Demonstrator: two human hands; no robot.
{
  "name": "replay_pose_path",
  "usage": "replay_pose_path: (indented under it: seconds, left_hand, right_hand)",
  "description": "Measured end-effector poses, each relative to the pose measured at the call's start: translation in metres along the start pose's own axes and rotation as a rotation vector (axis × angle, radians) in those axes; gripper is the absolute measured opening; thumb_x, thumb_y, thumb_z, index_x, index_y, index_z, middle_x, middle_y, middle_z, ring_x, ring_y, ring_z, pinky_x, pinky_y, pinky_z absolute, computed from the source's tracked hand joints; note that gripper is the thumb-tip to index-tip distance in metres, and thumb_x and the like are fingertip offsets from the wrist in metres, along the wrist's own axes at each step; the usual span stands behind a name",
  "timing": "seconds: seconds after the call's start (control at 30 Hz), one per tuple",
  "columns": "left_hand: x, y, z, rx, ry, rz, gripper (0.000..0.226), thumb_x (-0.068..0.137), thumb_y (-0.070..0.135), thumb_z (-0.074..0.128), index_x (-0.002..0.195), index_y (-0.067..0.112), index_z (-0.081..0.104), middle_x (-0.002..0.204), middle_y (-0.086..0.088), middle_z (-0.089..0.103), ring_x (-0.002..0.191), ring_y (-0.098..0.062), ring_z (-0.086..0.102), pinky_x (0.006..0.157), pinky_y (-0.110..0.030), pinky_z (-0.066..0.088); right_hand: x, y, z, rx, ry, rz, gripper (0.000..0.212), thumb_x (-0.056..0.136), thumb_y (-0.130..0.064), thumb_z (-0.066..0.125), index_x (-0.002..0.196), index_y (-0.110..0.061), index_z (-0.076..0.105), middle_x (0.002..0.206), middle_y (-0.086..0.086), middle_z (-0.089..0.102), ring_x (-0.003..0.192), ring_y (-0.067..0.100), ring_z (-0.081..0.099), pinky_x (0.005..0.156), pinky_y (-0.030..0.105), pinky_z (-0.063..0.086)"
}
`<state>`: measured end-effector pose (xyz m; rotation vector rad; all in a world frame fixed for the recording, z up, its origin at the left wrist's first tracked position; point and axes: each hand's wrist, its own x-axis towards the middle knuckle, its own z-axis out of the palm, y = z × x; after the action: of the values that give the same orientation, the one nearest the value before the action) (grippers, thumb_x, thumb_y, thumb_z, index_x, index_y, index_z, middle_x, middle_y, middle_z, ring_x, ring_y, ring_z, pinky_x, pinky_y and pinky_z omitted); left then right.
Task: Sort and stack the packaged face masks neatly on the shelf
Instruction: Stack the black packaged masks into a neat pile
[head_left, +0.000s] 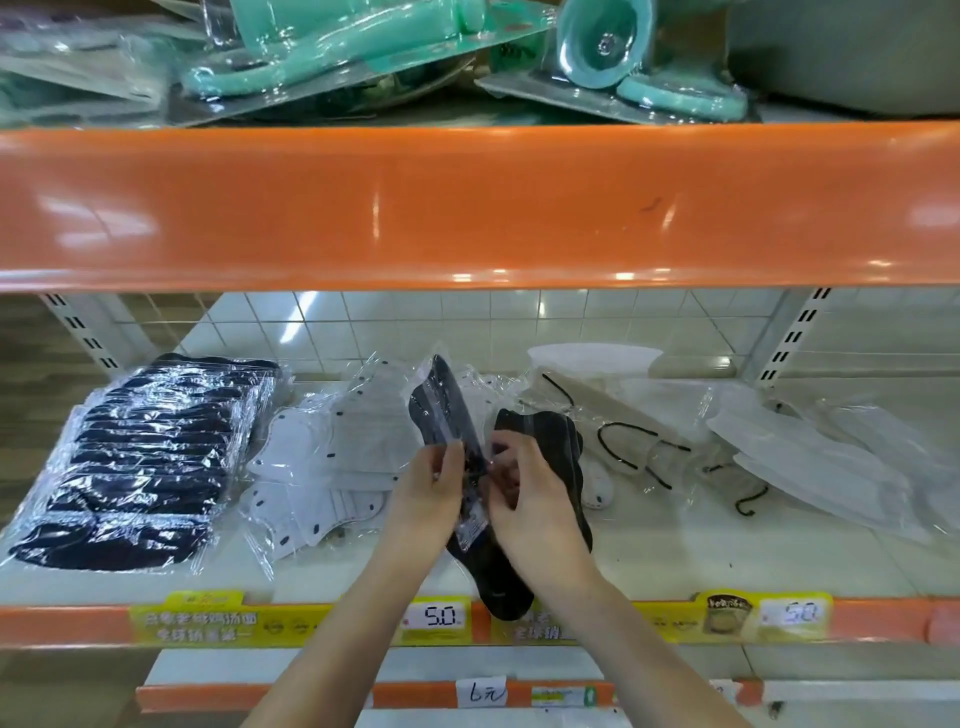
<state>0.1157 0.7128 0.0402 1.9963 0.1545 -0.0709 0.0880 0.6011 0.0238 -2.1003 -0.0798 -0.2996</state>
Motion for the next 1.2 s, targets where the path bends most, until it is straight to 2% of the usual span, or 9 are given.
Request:
replay_pose_path:
  seconds: [0.13,0.23,0.37,0.47,0.6,0.73,0.97,1.1,1.2]
  left_hand:
    - [0.003,0.015,-0.020,-0.155,-0.067,-0.138,0.041,0.100,0.038,0.040,0.071,0.012,0.052,0.068,-0.007,0.056,0.069,-0.021,0.057,0.074,-0.038,0.052]
    - [0.009,0.004,-0.030,-0.116,-0.049,-0.093,0.029,0.093,0.021,0.054,0.067,0.011,0.046,0.062,-0.009,0.043,0.061,-0.020,0.048,0.068,-0.044,0.053]
    - [0.016,-0.011,-0.048,0.061,-0.036,0.043,0.039,0.085,-0.002,0.050,0.056,0.016,0.031,0.052,0.000,0.026,0.054,-0.017,0.027,0.051,-0.029,0.027]
    - [0.022,-0.018,-0.070,0.320,0.021,0.144,0.032,0.088,0.007,0.051,0.059,0.018,0.043,0.056,-0.002,0.047,0.059,-0.021,0.047,0.052,-0.026,0.034]
    - [0.017,-0.012,-0.108,0.792,0.108,0.289,0.023,0.099,0.027,0.041,0.108,0.033,0.061,0.105,0.005,0.067,0.095,-0.022,0.063,0.074,-0.031,0.045]
    - [0.021,-0.027,-0.154,0.824,0.276,0.597,0.020,0.081,0.005,0.069,0.089,0.023,0.070,0.084,0.003,0.069,0.075,-0.022,0.067,0.056,-0.028,0.046]
    - [0.041,-0.076,-0.218,0.802,0.333,0.850,0.023,0.074,0.005,0.053,0.083,0.013,0.073,0.081,0.001,0.071,0.070,-0.022,0.068,0.057,-0.026,0.048]
    - [0.045,-0.103,-0.247,0.822,0.317,0.866,0.036,0.074,0.003,0.046,0.094,0.012,0.075,0.093,-0.002,0.073,0.085,-0.021,0.071,0.067,-0.032,0.054]
    - [0.051,-0.125,-0.269,0.801,0.345,0.841,0.042,0.069,-0.007,0.054,0.102,0.011,0.074,0.103,-0.004,0.072,0.097,-0.023,0.069,0.079,-0.036,0.054]
  right_hand:
    - [-0.015,-0.014,0.012,0.041,-0.150,-0.090,0.033,0.091,-0.009,0.057,0.122,-0.020,0.055,0.102,-0.013,0.062,0.090,-0.007,0.058,0.081,0.006,0.042]
    - [-0.015,-0.015,0.022,0.005,-0.280,-0.129,0.023,0.090,-0.011,0.056,0.113,-0.015,0.059,0.106,-0.004,0.063,0.097,0.006,0.059,0.086,0.023,0.048]
    - [-0.014,-0.027,0.033,-0.310,-0.220,-0.308,0.013,0.087,-0.018,0.049,0.092,-0.016,0.061,0.096,-0.003,0.058,0.088,0.017,0.056,0.074,0.037,0.050]
    - [-0.004,-0.045,0.036,-0.480,-0.064,-0.502,0.023,0.073,-0.009,0.056,0.092,-0.017,0.066,0.101,0.000,0.061,0.094,0.022,0.058,0.081,0.033,0.048]
    - [0.019,-0.061,0.043,-0.665,0.041,-0.524,0.047,0.068,-0.005,0.055,0.114,-0.013,0.061,0.121,0.008,0.058,0.118,0.027,0.051,0.106,0.045,0.037]
    - [0.037,-0.086,0.064,-0.867,-0.194,-0.316,0.050,0.080,-0.011,0.064,0.128,-0.019,0.055,0.130,-0.001,0.054,0.123,0.022,0.049,0.104,0.034,0.032]
    - [0.037,-0.106,0.115,-0.700,-0.281,-0.225,0.054,0.093,-0.007,0.044,0.145,-0.023,0.035,0.147,-0.004,0.040,0.134,0.017,0.037,0.105,0.025,0.026]
    - [0.035,-0.109,0.161,-0.573,-0.055,-0.380,0.047,0.065,0.000,0.067,0.110,-0.011,0.067,0.108,0.003,0.069,0.097,0.024,0.067,0.084,0.032,0.051]
    - [0.030,-0.117,0.193,-0.514,0.000,-0.420,0.043,0.060,-0.003,0.071,0.103,-0.010,0.069,0.103,0.002,0.070,0.094,0.023,0.067,0.082,0.030,0.052]
